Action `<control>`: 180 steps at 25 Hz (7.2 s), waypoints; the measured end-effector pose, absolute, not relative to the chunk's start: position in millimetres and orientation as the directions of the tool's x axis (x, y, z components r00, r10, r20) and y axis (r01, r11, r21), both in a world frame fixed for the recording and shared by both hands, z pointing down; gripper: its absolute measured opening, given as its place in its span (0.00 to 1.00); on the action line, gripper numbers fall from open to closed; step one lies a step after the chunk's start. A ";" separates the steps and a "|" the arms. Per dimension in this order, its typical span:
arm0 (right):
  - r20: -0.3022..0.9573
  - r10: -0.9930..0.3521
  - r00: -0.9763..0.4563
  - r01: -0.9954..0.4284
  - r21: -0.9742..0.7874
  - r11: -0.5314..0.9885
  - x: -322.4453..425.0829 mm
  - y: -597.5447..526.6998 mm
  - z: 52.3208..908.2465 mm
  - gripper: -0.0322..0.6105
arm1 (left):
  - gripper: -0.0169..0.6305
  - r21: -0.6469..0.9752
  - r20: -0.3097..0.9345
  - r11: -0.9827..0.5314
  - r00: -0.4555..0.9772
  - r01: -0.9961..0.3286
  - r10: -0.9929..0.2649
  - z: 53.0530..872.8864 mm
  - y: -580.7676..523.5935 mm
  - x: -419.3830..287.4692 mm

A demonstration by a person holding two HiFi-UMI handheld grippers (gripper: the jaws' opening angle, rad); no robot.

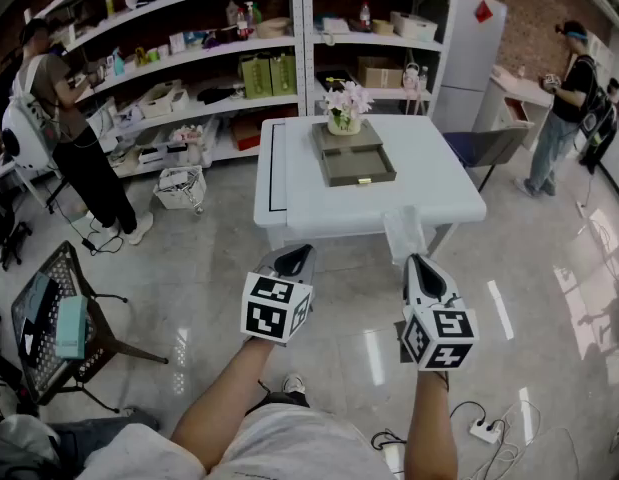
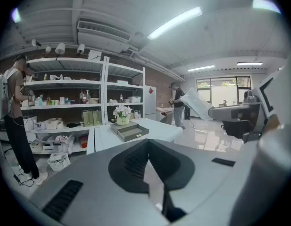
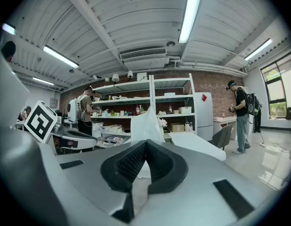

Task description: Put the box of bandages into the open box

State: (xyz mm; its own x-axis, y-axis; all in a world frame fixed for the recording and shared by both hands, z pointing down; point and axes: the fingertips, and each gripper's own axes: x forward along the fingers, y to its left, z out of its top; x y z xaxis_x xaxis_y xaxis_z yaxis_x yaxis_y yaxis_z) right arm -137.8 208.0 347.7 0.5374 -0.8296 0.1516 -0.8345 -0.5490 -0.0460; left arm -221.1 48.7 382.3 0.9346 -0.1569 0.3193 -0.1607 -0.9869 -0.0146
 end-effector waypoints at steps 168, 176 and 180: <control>0.705 -0.618 -0.347 -0.900 -0.064 0.432 229.5 -147.9 533.9 0.11 | 0.03 -0.007 0.476 -0.758 0.664 -0.652 -0.576 473.1 -227.4 115.3; 0.641 -0.716 -0.277 -0.951 -0.074 0.301 234.9 -142.9 501.8 0.10 | 0.03 -0.009 0.473 -0.816 0.717 -0.578 -0.513 466.6 -227.3 121.2; 0.618 -0.754 -0.224 -0.971 -0.072 0.229 235.2 -138.1 487.6 0.10 | 0.03 -0.009 0.464 -0.842 0.743 -0.540 -0.481 460.8 -228.9 120.9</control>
State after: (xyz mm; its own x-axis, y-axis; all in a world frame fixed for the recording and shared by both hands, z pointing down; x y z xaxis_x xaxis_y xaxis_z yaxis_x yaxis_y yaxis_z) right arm 235.2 -138.1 487.6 -0.2235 -0.7540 0.6177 -0.9708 0.2290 -0.0718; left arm 120.9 -228.9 460.8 0.7433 -0.4815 0.4644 -0.5396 -0.8419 -0.0092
